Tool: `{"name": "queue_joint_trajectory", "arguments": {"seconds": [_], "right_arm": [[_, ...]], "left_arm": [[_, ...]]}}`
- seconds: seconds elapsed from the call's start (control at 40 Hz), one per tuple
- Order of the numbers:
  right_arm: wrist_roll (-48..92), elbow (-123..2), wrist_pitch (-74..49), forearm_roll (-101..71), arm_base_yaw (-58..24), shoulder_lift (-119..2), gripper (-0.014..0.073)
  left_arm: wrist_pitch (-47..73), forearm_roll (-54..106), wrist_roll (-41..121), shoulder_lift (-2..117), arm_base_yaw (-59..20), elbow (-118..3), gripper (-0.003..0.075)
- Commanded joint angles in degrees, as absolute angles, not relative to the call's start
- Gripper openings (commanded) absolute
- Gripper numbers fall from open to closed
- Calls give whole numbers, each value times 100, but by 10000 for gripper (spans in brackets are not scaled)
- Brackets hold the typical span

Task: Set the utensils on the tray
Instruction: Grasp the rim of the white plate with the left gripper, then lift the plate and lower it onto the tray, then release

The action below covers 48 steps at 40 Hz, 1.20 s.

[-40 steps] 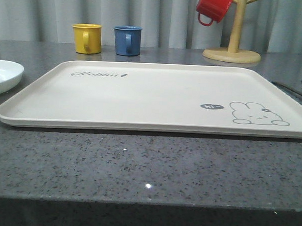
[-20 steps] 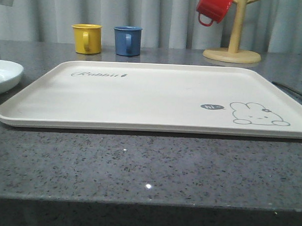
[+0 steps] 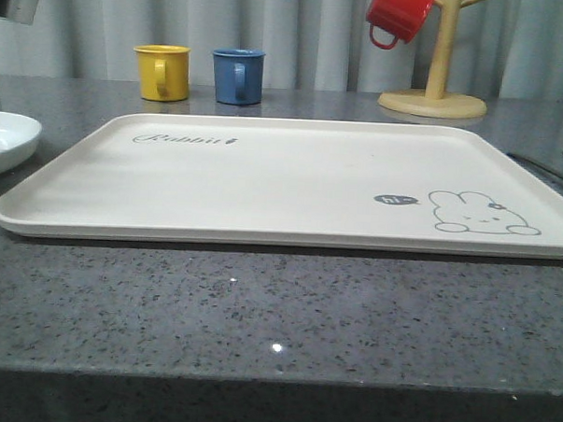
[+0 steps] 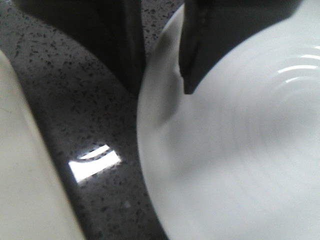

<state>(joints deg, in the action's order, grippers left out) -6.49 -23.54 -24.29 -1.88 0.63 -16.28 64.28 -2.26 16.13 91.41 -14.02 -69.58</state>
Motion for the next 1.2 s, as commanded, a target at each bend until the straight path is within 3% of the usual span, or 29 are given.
{"name": "queue_joint_trajectory", "arguments": {"seconds": [0.0,0.38,0.68,1.18], "right_arm": [[-623,-2534,-2015,-184,89,-1722,571],[-623,-2534,-2015,-184,89,-1722,571],[-623,-2534,-2015,-184,89,-1722,571],[-623,-2534,-2015,-184,89,-1722,571]], "left_arm": [[6350,-236,1623,8939,-1455,-7126,-19],[6442,-495,1587,8649,-1607,-7783,-18],[6757,-1054,1445,8505,-2741,-9111,-18],[6611,-488,1445,9269,-4575,-9609,-18]]}}
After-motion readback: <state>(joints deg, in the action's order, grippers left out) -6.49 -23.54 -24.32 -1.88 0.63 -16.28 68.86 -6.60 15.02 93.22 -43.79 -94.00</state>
